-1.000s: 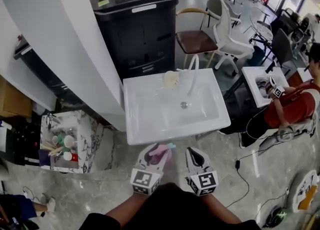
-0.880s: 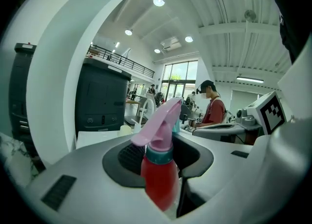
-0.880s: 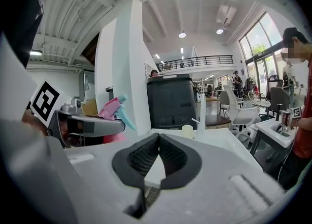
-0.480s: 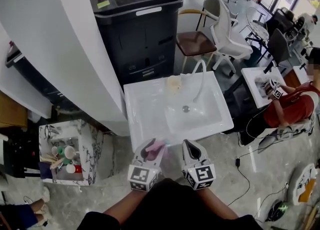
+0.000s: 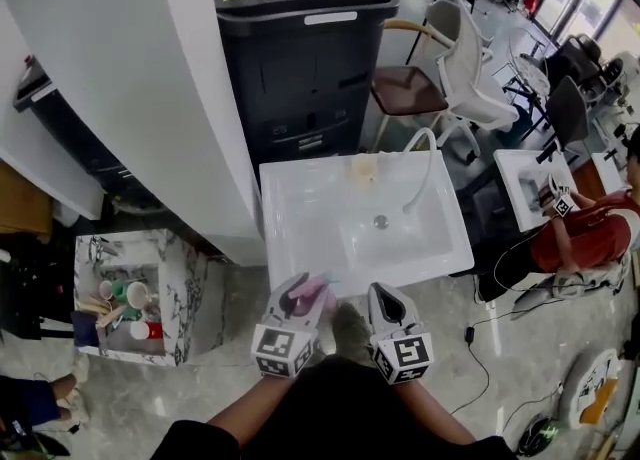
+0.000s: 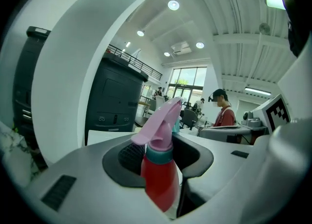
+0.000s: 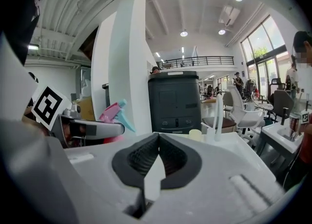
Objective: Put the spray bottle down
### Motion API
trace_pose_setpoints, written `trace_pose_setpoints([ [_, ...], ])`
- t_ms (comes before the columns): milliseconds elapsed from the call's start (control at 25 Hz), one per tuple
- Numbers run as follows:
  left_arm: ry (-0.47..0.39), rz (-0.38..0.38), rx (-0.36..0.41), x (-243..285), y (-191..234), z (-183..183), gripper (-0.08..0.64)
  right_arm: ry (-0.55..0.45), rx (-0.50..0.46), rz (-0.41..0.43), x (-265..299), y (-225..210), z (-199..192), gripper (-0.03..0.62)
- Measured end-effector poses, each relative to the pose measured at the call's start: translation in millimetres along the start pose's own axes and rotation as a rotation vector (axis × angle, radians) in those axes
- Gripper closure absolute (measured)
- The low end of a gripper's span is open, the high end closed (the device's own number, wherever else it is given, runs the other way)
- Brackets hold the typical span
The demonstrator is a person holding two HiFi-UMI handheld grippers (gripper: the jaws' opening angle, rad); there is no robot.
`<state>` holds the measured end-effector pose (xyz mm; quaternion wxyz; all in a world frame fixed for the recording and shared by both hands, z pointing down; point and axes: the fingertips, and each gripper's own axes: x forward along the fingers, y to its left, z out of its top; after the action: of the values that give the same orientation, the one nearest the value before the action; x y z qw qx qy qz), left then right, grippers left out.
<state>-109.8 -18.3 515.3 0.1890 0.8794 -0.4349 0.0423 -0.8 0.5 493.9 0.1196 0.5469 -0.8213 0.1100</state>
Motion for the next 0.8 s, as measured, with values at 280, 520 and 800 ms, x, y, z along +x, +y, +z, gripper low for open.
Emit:
trace_pose_setpoints([
  [280,-0.001,0.104,0.025,11,48,6,0.393,0.005,-0.008,0.078,33,10,4,0.594],
  [520,0.001,0.163,0.055,36,88,25,0.393,-0.017,0.020,0.158,88,11,15,0.594],
  [800,0.018,0.207,0.058,81,129,45,0.393,-0.035,0.053,0.200,153,-12,38,0.594],
])
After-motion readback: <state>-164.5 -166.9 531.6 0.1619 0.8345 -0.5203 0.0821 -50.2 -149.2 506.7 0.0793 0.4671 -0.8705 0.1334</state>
